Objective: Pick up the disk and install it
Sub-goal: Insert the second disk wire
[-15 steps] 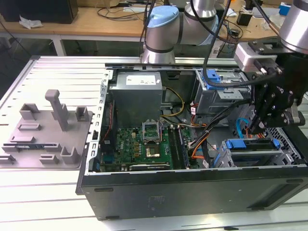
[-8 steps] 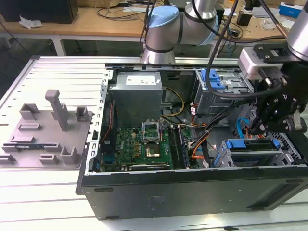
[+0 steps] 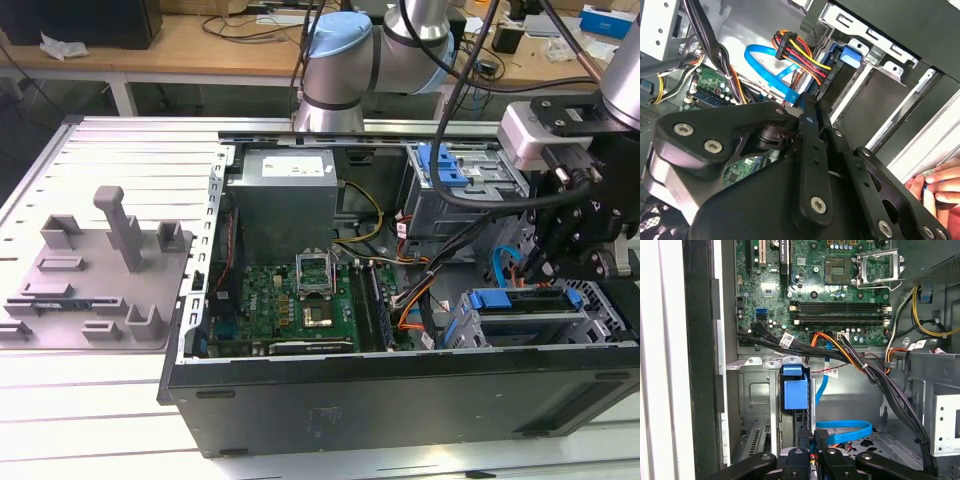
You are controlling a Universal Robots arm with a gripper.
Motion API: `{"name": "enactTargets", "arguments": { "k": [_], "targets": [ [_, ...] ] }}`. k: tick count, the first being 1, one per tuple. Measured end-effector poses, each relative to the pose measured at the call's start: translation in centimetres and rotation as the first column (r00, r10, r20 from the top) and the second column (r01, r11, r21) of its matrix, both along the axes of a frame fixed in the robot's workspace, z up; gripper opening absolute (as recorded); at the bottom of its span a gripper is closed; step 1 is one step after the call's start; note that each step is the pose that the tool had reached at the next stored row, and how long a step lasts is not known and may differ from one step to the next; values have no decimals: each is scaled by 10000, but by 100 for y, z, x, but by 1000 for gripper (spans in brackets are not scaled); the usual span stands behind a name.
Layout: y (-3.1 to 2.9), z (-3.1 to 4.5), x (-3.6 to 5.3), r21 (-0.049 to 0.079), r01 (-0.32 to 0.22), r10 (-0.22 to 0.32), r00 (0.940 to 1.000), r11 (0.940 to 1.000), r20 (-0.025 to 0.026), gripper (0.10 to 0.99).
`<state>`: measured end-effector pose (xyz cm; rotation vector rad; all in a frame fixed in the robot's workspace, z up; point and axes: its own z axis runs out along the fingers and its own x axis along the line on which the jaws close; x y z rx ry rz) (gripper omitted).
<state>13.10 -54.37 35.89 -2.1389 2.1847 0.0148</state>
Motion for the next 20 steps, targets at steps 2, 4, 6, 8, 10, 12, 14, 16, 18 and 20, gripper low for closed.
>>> {"name": "enactTargets", "arguments": {
  "k": [2,4,6,8,10,12,14,16,18,20],
  "targets": [
    [-7,-3,1,-3,0,0,10000,10000,0,161],
    [-18,-9,1,-1,3,-3,10000,10000,0,161],
    [-28,-19,1,-4,4,-4,10000,10000,-2,161],
    [-29,-30,1,-112,4,-5,10000,9999,-4,161],
    [-29,-42,2,-186,4,-4,10000,9998,-4,161],
    [-27,-51,2,-245,4,-4,10000,9997,-3,161],
    [-24,-51,2,-245,4,-4,10000,9997,-4,161],
    [-20,-52,2,-244,4,-4,10000,9997,-3,161],
    [-8,-52,2,-243,4,-4,10000,9997,-3,161],
    [-5,-51,1,-245,4,-4,10000,9997,-3,161]
  ]
}}
